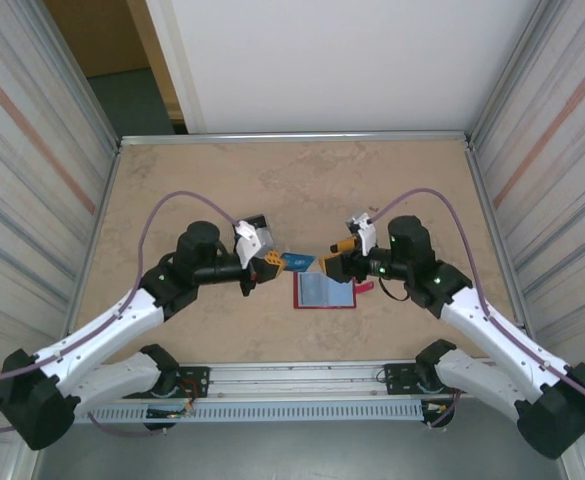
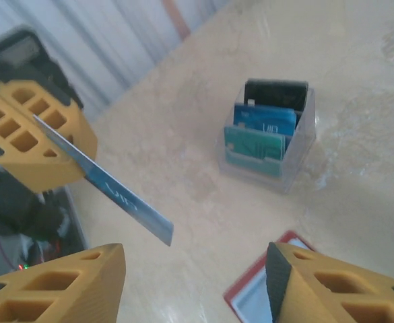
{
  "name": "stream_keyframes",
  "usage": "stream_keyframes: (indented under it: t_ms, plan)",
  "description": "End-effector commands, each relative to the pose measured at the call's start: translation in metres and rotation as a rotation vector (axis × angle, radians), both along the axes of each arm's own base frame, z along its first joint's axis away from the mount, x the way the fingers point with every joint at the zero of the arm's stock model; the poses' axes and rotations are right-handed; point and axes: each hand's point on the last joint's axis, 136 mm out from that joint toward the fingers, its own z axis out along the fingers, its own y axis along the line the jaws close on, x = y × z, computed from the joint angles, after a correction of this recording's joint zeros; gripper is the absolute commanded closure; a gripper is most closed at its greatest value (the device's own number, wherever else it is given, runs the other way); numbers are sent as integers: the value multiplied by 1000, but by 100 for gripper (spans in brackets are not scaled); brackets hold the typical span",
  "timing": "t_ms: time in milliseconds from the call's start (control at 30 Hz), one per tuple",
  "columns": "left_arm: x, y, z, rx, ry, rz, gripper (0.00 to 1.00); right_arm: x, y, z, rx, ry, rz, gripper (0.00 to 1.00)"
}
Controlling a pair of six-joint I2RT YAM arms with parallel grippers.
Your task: Take the credit cards out of the card holder
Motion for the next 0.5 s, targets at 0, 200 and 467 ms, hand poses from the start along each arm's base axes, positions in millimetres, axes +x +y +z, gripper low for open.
stream_keyframes:
  t_ms: [0, 200, 467]
  plan:
    - [16, 9, 34, -188, 7, 150, 100, 6, 4, 44, 249, -35, -46, 42]
    - [8, 9, 57, -311, 51, 127, 100, 2, 11, 55, 334, -33, -3, 40]
    - [2, 0, 69, -403, 121, 59, 100, -9, 33, 78, 366, -101, 116, 41]
